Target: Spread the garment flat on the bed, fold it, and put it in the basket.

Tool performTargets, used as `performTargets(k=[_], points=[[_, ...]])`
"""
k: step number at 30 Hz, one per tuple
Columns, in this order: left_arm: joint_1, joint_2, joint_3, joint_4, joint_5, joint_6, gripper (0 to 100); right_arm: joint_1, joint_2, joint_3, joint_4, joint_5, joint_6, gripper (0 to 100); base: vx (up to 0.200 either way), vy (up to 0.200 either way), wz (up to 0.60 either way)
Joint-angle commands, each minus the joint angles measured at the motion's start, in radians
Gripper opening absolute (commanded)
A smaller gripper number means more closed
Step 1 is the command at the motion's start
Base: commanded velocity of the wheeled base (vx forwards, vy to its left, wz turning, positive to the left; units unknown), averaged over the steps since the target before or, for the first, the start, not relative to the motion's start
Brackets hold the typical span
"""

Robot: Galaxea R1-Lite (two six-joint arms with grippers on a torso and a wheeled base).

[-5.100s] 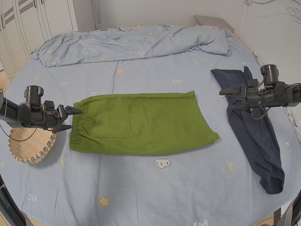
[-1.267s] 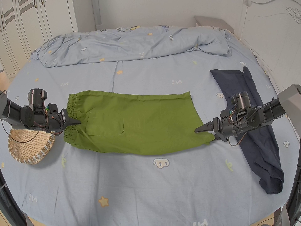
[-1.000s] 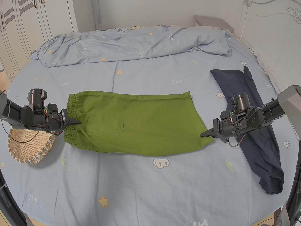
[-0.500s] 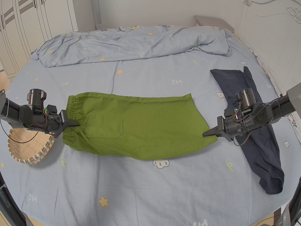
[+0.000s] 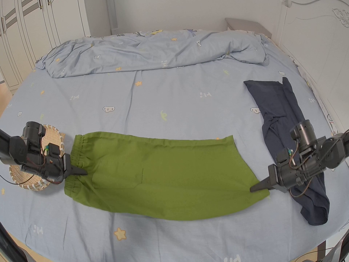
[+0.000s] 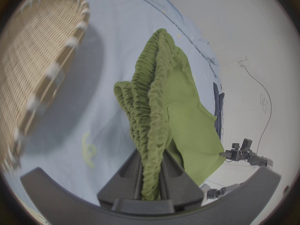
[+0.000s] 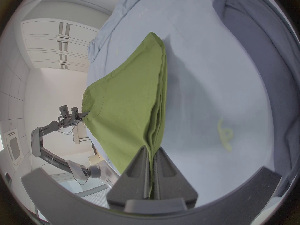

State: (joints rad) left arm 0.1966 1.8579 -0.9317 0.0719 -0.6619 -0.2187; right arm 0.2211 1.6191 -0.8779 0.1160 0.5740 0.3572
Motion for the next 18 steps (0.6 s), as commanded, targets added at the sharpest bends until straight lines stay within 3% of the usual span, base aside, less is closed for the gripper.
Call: performTargets(k=[1, 11, 18], points=[[0.015, -0.184, 0.218, -0.003, 0.004, 0.050, 0, 0.031, -0.162, 0.201, 0.001, -0.011, -0.009, 0, 0.000, 0.000, 0.00], [0.029, -0.267, 0.360, 0.000, 0.024, 0.116, 0, 0.093, -0.239, 0.378, -0.024, -0.011, 0.005, 0, 0.000, 0.000, 0.00], [0.046, -0.259, 0.376, -0.001, 0.027, 0.137, 0, 0.095, -0.202, 0.468, -0.174, -0.011, 0.003, 0, 0.000, 0.000, 0.00]])
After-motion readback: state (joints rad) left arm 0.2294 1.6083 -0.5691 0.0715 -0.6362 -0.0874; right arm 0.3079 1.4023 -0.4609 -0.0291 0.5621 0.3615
